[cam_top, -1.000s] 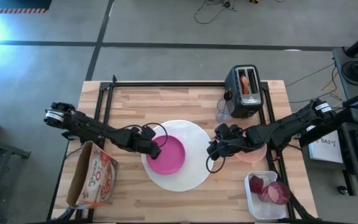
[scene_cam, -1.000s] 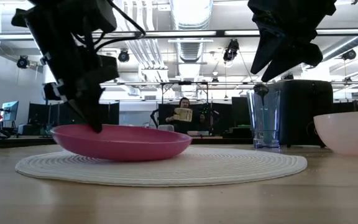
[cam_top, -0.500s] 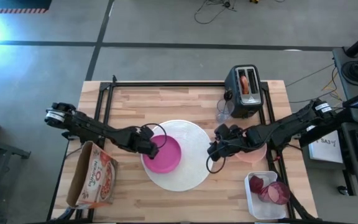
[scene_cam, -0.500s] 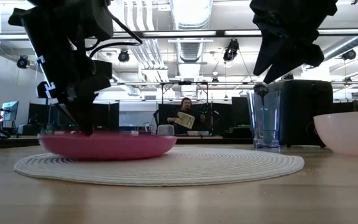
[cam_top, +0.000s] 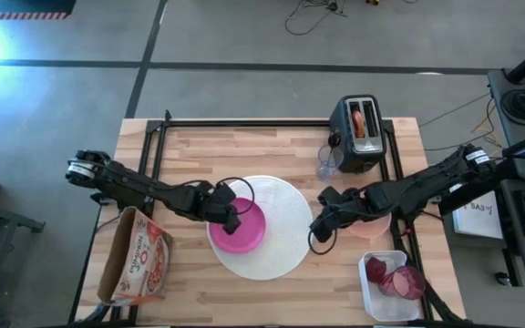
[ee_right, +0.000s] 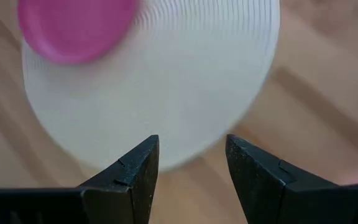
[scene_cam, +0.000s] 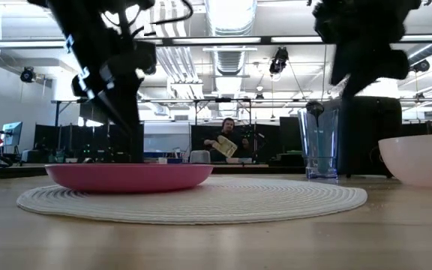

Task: Arrange a breakfast setting
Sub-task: Put the orange bowl to the right of the pink plate on the white mat

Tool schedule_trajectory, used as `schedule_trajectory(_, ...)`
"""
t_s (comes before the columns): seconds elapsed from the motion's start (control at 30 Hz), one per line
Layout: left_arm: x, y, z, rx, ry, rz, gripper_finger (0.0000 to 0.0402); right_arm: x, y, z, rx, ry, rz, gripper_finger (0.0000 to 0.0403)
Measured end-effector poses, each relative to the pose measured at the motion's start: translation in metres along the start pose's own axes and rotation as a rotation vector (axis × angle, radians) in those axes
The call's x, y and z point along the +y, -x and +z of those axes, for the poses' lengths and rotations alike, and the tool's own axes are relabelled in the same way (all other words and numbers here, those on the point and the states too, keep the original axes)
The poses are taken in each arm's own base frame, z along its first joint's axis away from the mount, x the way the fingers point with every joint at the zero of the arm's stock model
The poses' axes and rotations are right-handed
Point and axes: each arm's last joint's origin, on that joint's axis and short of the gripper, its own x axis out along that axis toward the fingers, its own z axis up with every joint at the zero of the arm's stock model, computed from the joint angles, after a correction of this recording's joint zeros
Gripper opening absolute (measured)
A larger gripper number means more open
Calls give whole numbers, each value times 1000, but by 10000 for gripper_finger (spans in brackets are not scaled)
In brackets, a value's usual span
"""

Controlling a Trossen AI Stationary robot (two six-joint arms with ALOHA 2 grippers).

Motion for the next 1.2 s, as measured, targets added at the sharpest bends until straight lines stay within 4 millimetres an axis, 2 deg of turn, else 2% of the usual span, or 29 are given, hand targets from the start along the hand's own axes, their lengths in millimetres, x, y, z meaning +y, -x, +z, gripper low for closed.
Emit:
schedule_trajectory(0.2, -11, 14, 9, -111, -14, 7, 137, -20, 15, -9, 68, -148, -151, 176)
schedule_trajectory(0.37, -15, 20, 12, -158, -44, 16, 137, -31, 16, -15, 114, -237, -284, 176)
schedule_trajectory(0.83, -15, 19, 12, -161, -90, 25, 137, -26, -23, -22, 235, -168, -416, 176)
schedule_trajectory(1.2, -15, 19, 11, -158, -99, 27, 137, -24, -43, -26, 288, -116, -477, 169)
